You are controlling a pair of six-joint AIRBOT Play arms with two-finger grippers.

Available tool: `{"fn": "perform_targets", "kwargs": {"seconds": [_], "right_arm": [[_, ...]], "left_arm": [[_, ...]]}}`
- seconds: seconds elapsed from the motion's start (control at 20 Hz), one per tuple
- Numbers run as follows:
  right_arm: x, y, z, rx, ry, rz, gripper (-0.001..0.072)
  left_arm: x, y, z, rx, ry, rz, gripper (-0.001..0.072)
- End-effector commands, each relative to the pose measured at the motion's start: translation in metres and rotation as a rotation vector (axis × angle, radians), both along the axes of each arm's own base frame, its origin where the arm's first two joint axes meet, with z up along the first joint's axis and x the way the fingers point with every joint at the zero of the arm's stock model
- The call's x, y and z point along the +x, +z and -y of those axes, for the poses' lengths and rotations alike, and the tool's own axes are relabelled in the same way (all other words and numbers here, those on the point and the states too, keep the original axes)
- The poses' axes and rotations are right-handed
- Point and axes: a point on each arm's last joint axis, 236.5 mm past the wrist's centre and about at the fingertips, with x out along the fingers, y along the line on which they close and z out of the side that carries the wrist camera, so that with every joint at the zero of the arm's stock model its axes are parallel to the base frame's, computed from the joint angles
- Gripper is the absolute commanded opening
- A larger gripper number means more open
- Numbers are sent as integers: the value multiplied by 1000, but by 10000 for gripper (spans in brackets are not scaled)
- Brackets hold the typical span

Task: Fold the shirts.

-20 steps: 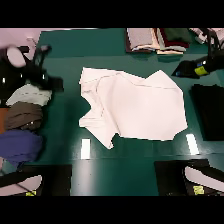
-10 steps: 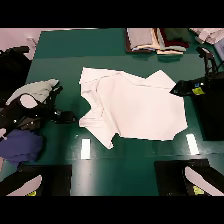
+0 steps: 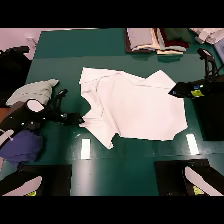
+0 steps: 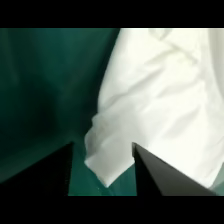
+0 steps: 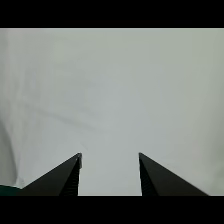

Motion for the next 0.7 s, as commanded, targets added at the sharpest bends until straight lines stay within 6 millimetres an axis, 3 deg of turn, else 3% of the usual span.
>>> {"fn": "perform_targets", "kwargs": {"seconds": [0.0, 0.05, 0.2, 0.3, 0.4, 0.5, 0.65], "right_arm": [[2, 1, 0, 12, -14, 5, 415], [-2, -1, 5, 9, -23, -14, 415], [-32, -20, 34, 18, -83, -155, 416], [-67, -56, 68, -12, -184, -284, 418], [-113, -99, 88, 20, -292, -442, 602], [-145, -133, 80, 123, -363, -554, 595], [-158, -160, 51, 233, -363, -590, 548]], "left_arm": [[0, -8, 19, 14, -43, 35, 230], [4, -4, 21, 11, -45, 49, 28], [21, 15, 12, 47, -39, 100, 25], [27, 31, 11, 62, -68, 134, 25], [31, 41, 13, 57, -76, 155, 25], [33, 44, 13, 55, -75, 160, 25], [32, 43, 14, 55, -78, 157, 25]]}}
